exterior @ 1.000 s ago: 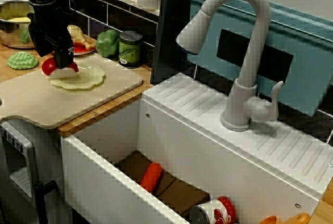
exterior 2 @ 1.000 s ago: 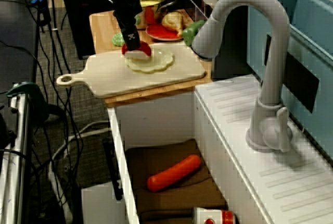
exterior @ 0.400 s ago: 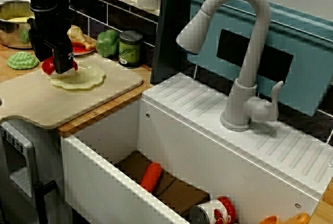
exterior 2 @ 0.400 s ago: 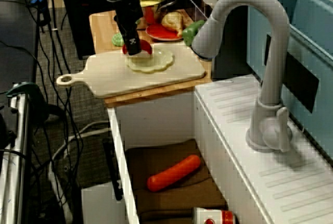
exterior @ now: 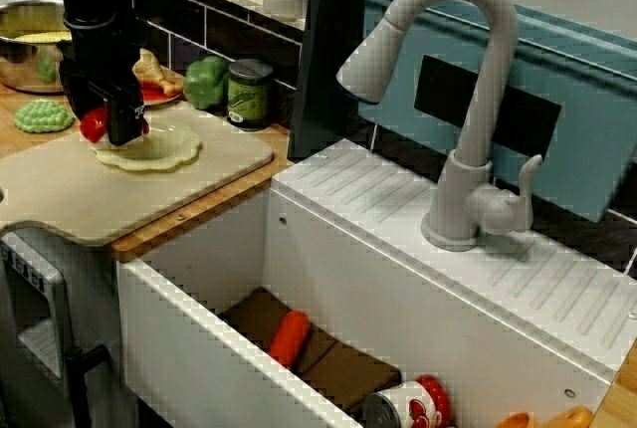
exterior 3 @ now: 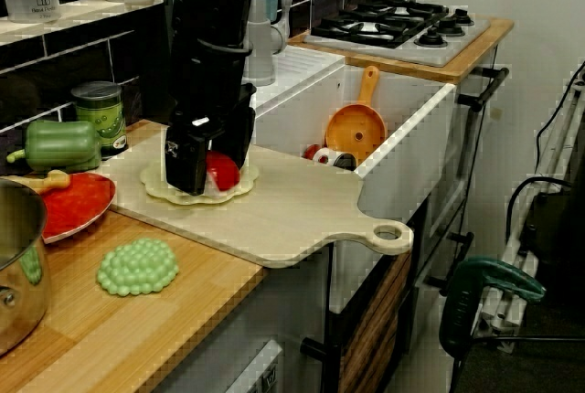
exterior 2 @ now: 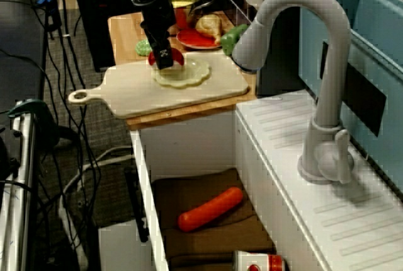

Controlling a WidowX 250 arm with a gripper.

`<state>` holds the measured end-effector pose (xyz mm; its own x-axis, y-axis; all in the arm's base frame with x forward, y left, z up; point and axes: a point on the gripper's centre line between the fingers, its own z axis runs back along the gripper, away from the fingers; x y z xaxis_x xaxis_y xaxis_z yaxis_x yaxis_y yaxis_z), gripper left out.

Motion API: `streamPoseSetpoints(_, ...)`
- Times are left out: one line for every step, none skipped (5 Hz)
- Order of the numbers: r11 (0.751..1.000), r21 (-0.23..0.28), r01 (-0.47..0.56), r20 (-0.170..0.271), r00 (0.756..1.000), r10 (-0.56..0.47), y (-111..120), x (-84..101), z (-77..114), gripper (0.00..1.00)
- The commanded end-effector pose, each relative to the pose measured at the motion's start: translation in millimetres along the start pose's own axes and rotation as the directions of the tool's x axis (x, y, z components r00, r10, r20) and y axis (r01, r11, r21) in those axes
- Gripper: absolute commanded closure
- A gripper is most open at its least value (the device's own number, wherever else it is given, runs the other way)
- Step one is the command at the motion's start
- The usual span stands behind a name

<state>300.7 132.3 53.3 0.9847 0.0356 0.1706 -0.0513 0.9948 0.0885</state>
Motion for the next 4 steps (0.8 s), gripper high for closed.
streamPoseSetpoints(1.0,0.016,-0.001,0.045,0.999,0.0,7,9.7,13.8,1.0)
streamPoseSetpoints(1.0,0.011,-0.006,0.049,0.999,0.005,9,10.3,18.1,1.0)
streamPoseSetpoints(1.0,0.002,-0.006,0.055,0.998,0.006,8,8.6,25.3,1.0)
streamPoseSetpoints(1.0,-0.014,-0.008,0.067,0.998,0.009,10,3.5,35.5,1.0)
